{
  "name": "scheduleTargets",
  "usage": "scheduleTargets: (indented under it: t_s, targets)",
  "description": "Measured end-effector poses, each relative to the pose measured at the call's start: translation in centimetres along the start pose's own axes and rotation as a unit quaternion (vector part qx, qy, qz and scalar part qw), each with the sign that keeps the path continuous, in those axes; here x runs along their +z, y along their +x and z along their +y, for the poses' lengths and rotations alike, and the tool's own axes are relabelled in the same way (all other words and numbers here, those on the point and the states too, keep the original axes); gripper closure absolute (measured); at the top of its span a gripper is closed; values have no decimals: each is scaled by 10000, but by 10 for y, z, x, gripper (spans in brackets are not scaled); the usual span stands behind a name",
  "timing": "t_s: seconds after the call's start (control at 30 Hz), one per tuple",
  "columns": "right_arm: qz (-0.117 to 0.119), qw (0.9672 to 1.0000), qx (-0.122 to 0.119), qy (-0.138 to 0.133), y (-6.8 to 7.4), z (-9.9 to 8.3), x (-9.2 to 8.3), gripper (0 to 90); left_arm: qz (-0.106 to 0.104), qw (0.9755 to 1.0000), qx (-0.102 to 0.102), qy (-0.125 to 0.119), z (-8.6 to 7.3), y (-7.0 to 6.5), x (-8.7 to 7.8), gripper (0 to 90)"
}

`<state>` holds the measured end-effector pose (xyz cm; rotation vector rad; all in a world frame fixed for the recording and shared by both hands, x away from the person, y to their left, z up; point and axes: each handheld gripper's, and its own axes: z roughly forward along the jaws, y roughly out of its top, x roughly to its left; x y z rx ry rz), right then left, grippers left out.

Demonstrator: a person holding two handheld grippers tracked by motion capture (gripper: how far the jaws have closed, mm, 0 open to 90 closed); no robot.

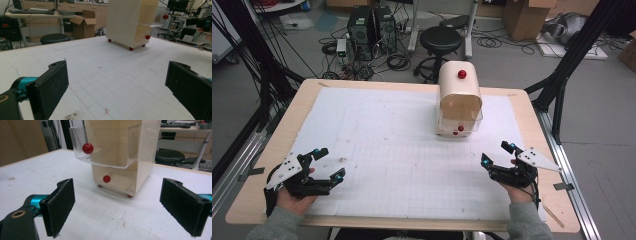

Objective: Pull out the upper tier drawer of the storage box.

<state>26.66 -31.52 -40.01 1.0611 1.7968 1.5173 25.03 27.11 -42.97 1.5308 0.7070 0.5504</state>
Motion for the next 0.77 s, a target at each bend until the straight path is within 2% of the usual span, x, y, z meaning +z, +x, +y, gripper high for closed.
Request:
scheduleTargets:
  t_s: [0.13,0.23,0.4,0.47,0.77]
  targets:
    - [-32,10000,33,-10,-6,-6,-10,121,6,10000,-5,-20,0,1,-1,53]
    - [46,10000,59,-36,-10,-10,-14,121,22,10000,-4,-46,1,1,-2,53]
    - [274,9996,-61,-45,-9,-11,-13,121,10,10000,9,-51,1,0,-2,53]
    - [285,9996,-42,10,-8,-12,-12,121,0,10000,4,-47,1,0,-2,53]
    - [362,9993,-71,-41,-8,-13,-12,121,-8,10000,-22,-69,1,1,-2,53]
